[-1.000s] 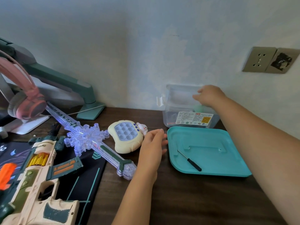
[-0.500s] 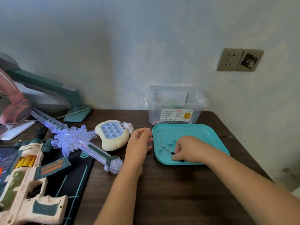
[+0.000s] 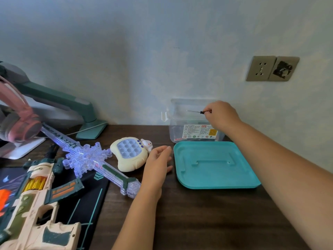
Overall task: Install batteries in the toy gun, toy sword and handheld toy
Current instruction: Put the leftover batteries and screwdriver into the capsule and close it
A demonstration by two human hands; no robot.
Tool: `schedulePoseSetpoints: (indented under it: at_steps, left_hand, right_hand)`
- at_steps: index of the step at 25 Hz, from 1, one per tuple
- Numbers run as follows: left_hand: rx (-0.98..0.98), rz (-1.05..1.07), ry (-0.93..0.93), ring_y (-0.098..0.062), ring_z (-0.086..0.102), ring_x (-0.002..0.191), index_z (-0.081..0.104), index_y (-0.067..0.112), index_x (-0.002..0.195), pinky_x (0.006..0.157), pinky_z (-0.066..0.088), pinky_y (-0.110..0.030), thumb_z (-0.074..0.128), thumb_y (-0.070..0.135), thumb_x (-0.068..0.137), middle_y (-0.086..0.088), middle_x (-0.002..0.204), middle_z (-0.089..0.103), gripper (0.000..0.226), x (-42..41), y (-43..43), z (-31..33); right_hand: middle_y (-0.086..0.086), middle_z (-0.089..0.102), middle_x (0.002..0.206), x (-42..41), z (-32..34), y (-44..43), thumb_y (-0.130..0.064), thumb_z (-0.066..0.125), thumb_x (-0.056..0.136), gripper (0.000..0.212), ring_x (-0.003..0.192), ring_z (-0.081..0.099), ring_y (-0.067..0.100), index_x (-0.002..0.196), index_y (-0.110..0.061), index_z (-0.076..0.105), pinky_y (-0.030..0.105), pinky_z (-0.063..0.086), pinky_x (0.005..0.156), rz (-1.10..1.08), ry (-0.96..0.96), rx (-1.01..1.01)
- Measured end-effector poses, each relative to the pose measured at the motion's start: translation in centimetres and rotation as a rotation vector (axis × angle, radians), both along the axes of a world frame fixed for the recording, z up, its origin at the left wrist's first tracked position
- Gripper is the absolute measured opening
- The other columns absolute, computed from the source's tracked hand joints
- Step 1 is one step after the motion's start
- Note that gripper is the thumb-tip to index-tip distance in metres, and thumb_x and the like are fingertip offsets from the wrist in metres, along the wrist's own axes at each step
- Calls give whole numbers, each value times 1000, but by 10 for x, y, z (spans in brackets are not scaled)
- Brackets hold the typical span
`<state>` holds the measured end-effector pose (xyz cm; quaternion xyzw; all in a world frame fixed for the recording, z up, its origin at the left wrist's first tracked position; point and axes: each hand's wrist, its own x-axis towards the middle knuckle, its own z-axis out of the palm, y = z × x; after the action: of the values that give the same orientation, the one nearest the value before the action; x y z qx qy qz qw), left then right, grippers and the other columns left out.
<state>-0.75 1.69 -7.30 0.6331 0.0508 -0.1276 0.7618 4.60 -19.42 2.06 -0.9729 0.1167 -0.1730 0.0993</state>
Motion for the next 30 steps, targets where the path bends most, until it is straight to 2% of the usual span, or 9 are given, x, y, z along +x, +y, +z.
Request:
schedulePoseSetpoints:
  at_steps: [4, 7, 11, 14, 16, 19, 22, 25, 30]
  left_hand:
    - [-15, -22, 8, -14, 63, 108, 58, 21, 120, 90, 54, -32, 61, 29, 95, -1, 118, 64, 26, 1, 2, -2]
    - [36, -53, 14, -17, 62, 111, 54, 19, 129, 97, 53, -37, 61, 30, 95, -2, 123, 63, 37, -1, 2, -4]
    - [106, -90, -27, -17, 62, 112, 53, 20, 131, 98, 53, -39, 62, 30, 95, -2, 124, 62, 39, -5, 2, -2]
    - [191, -119, -115, -13, 62, 110, 56, 29, 120, 98, 53, -38, 64, 30, 93, 4, 121, 64, 28, -13, 1, -2]
    - [250, -148, -173, -11, 63, 111, 57, 37, 112, 100, 51, -41, 66, 33, 91, 9, 121, 66, 23, -20, -2, -3]
    - [282, -144, -195, -10, 63, 110, 60, 40, 108, 99, 52, -44, 67, 36, 89, 11, 120, 67, 20, -26, -2, -5]
    - [145, 66, -177, -17, 68, 103, 70, 30, 101, 89, 57, -44, 61, 24, 93, 3, 110, 72, 13, -26, 7, 2]
    - [-44, 173, -152, -19, 72, 94, 70, 21, 100, 75, 58, -32, 49, 3, 98, -3, 103, 73, 28, -27, 15, 14]
    - [115, 83, -289, -8, 63, 104, 66, 35, 115, 83, 56, -24, 54, -5, 95, 7, 113, 67, 46, -33, 11, 17]
  right_hand:
    - [6, 61, 113, -23, -16, 0, -17, 52, 93, 25, 104, 55, 27, 114, -14, 66, 38, 46, 91, 10, -322, 252]
    - [4, 56, 117, -68, -42, -4, -19, 51, 94, 26, 109, 51, 22, 117, -17, 62, 34, 45, 89, -110, -431, 305]
    - [9, 48, 132, -109, -73, -31, -29, 44, 96, 37, 120, 46, 27, 131, -25, 51, 43, 43, 97, -437, -20, 300]
    - [9, 46, 140, -129, -73, -35, -35, 36, 98, 43, 126, 42, 31, 141, -30, 40, 44, 39, 103, -468, 266, 330]
    - [7, 47, 141, -137, -73, -29, -38, 37, 99, 45, 127, 42, 29, 143, -31, 37, 41, 40, 101, -431, 320, 325]
    - [6, 54, 131, -145, -71, -19, -33, 43, 98, 37, 104, 53, 20, 134, -25, 50, 30, 47, 80, -420, 193, 434]
    - [5, 65, 104, -155, -63, -25, -23, 52, 96, 26, 82, 60, 13, 119, -16, 63, 33, 55, 72, -471, -57, 1012]
    - [9, 68, 102, -171, -65, -34, -2, 50, 95, 29, 91, 69, 21, 117, -14, 63, 36, 57, 82, -340, -146, 1326]
    - [-2, 65, 112, -174, -83, -32, -3, 62, 89, 35, 108, 62, 18, 116, -24, 65, 41, 49, 99, -225, -295, 1357]
